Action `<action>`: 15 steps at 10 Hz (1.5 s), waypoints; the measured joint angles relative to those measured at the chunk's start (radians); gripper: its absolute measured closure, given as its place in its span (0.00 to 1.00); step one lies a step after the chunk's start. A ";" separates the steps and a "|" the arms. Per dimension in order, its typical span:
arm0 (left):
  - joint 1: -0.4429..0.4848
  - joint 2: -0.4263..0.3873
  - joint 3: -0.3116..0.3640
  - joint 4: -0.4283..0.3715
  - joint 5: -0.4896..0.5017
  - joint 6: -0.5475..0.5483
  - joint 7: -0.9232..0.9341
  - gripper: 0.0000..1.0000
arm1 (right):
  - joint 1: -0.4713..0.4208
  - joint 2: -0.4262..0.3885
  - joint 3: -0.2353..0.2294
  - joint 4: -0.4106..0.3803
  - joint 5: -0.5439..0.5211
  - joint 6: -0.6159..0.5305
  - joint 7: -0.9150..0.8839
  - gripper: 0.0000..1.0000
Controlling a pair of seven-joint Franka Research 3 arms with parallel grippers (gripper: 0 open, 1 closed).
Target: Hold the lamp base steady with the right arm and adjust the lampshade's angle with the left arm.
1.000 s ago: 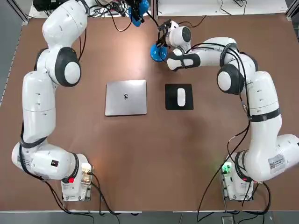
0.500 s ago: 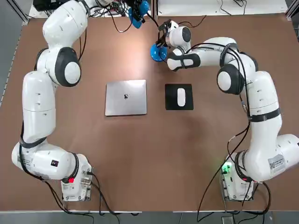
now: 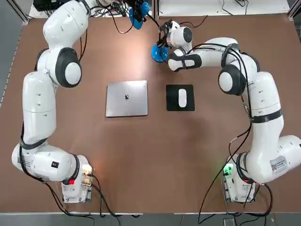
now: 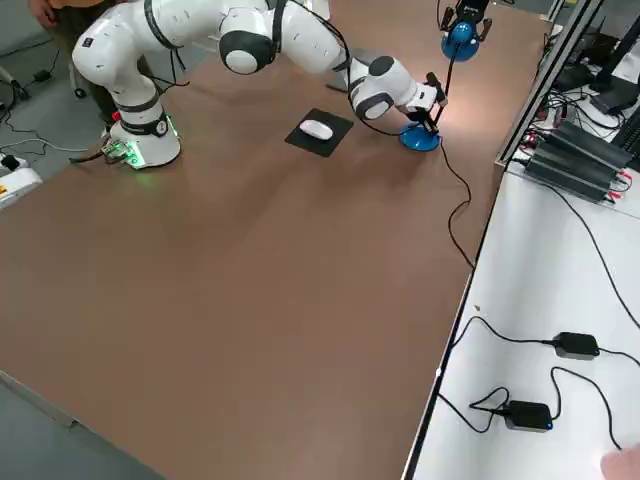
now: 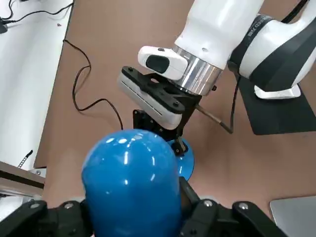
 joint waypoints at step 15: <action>0.005 0.000 -0.004 -0.002 -0.020 -0.006 -0.262 0.61 | 0.002 0.000 -0.001 0.000 -0.003 0.002 -0.003 0.85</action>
